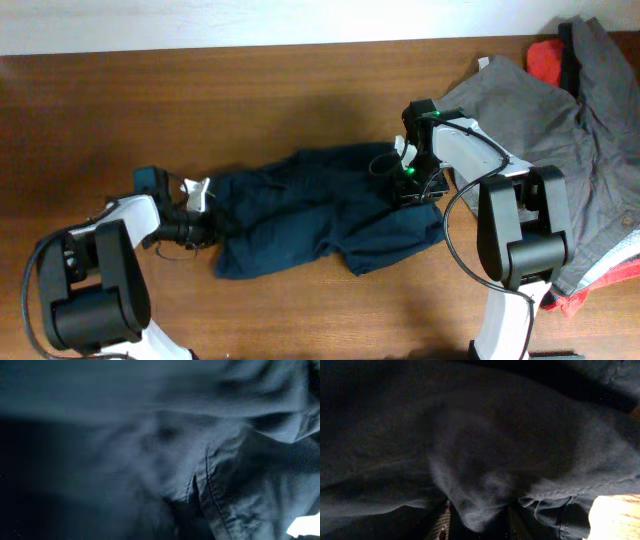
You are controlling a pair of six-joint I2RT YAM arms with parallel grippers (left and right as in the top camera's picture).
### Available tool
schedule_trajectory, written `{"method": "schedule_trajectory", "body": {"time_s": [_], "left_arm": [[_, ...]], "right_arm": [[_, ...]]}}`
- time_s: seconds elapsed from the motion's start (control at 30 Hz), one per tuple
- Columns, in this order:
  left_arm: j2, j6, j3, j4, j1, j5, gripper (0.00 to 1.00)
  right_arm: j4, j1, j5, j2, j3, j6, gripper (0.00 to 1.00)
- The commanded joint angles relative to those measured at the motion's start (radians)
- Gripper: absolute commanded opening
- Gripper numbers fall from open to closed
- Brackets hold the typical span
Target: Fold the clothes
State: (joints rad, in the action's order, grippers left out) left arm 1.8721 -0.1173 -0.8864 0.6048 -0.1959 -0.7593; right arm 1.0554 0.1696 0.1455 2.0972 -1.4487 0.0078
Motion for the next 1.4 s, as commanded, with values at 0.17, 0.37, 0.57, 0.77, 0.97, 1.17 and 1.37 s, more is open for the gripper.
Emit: {"method": "schedule_trajectory", "body": {"time_s": [0.17,0.37,0.57,0.77,0.97,1.17,1.37], "left_arm": [[0.026,-0.064,-0.003,-0.010,0.010,-0.022,0.00],[0.016,-0.063,-0.061,0.047,-0.029,0.075,0.00],[-0.047,0.014,-0.123,0.071,-0.141,0.135,0.00],[-0.160,0.043,-0.133,0.106,-0.152,0.193,0.00],[-0.280,0.065,-0.134,0.126,-0.152,0.208,0.00],[-0.389,0.103,-0.174,0.185,-0.151,0.207,0.00],[-0.422,0.104,-0.181,0.217,-0.151,0.207,0.00]], "right_arm": [[-0.007,-0.014,-0.060,0.058,0.051,0.008,0.41],[-0.007,-0.014,-0.061,0.058,0.047,0.008,0.41],[0.042,-0.014,-0.062,0.045,-0.035,0.008,0.41],[0.180,-0.014,-0.071,0.005,-0.273,0.008,0.41],[0.314,0.014,0.101,-0.031,-0.500,-0.040,0.41],[0.214,0.139,0.420,-0.030,-0.457,-0.078,0.42],[-0.071,0.272,0.446,-0.027,-0.352,0.023,0.41]]}}
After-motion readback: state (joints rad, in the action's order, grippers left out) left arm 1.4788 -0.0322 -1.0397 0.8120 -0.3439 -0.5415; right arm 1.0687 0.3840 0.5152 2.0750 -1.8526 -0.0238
